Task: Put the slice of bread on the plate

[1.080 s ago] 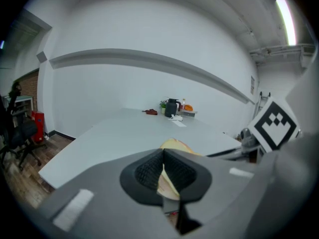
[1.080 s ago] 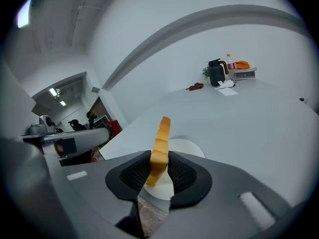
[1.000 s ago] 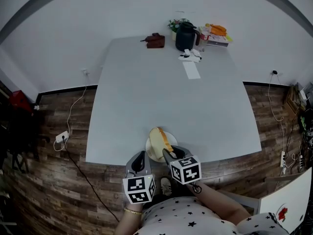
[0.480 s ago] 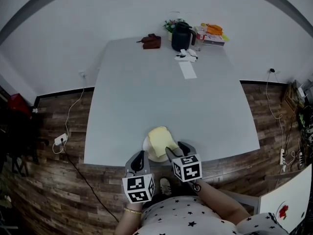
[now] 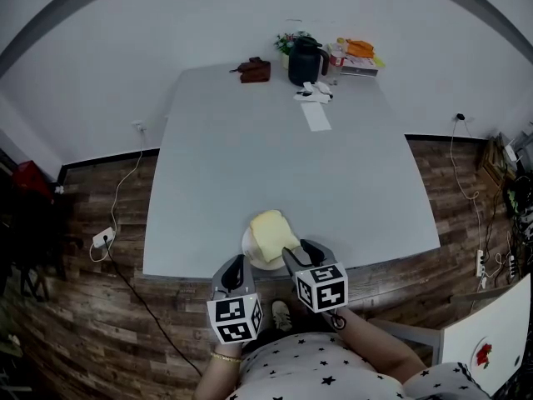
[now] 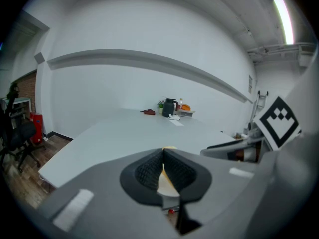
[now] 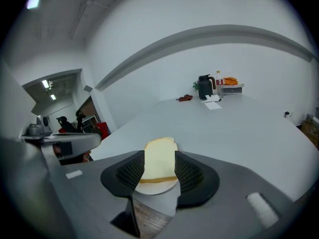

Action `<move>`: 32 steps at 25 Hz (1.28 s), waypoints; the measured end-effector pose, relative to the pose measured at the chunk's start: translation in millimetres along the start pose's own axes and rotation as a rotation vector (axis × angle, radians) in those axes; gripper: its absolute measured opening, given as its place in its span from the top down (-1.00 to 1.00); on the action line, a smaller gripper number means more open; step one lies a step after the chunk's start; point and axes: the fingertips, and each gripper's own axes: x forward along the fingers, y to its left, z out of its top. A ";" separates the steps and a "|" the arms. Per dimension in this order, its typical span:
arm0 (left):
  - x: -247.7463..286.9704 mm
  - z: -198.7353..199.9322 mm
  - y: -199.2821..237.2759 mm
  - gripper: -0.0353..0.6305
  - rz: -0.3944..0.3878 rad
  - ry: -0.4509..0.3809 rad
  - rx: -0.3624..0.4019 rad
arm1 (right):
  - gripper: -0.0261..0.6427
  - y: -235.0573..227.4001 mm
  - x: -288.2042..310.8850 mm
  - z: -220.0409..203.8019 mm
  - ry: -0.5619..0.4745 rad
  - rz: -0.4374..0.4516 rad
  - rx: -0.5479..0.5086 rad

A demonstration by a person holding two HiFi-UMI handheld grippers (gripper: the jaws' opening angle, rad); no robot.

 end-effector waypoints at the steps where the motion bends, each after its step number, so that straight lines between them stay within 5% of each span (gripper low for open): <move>1: -2.8 -0.5 -0.9 0.87 -0.002 0.000 0.000 | 0.40 3.7 -5.0 2.3 -0.013 0.004 -0.004; 4: -11.9 -2.4 -3.5 0.87 -0.006 0.004 0.006 | 0.74 15.7 -19.4 7.5 -0.046 0.012 -0.037; 9: -23.1 -6.1 -8.9 0.87 -0.017 0.005 0.016 | 0.92 30.8 -40.9 7.8 -0.098 0.013 -0.118; 32: -40.9 -10.2 -14.2 0.87 -0.034 -0.002 0.028 | 0.93 55.2 -58.6 -6.2 -0.097 0.044 -0.174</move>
